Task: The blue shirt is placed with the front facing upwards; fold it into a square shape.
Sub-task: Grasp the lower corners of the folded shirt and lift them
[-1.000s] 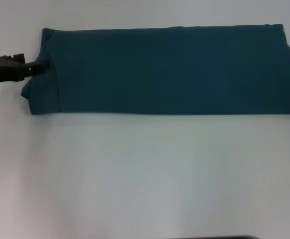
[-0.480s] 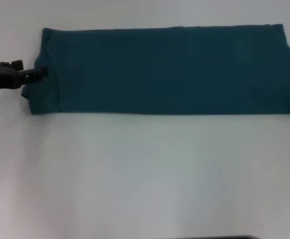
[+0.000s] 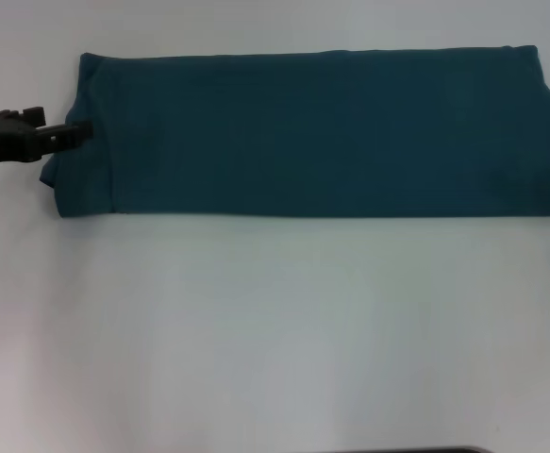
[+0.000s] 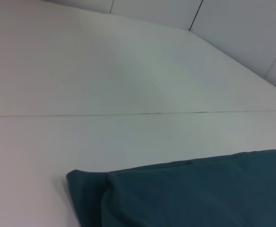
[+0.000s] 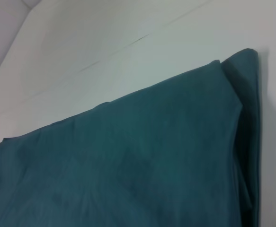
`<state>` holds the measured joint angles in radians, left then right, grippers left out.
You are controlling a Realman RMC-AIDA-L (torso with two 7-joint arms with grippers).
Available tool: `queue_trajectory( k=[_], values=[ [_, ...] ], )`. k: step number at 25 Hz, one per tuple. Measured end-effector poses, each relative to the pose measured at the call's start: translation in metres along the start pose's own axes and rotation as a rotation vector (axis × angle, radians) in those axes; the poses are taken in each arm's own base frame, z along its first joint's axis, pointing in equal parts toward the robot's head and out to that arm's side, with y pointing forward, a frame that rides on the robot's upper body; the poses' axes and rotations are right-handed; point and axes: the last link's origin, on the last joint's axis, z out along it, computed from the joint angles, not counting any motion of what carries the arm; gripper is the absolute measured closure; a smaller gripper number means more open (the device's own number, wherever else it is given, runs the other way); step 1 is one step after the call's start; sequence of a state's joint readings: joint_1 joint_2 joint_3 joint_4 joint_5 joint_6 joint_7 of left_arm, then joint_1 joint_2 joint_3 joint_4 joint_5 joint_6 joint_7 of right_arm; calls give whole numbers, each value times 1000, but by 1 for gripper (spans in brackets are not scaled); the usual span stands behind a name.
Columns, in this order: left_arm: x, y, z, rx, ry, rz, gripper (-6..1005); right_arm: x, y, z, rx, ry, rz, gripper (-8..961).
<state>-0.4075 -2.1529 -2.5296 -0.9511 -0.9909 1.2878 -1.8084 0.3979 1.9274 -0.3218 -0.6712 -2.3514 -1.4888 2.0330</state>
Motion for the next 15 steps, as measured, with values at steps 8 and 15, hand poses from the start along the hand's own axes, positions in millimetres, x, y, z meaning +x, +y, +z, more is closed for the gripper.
queue_trajectory(
  k=[8,15],
  values=[
    [1,0,2,1,-3,7,139,1,1,12,3,-4,8,122],
    [2,-1,2,8,-3,8,139,0,2,18,9,2,9,127]
  ],
)
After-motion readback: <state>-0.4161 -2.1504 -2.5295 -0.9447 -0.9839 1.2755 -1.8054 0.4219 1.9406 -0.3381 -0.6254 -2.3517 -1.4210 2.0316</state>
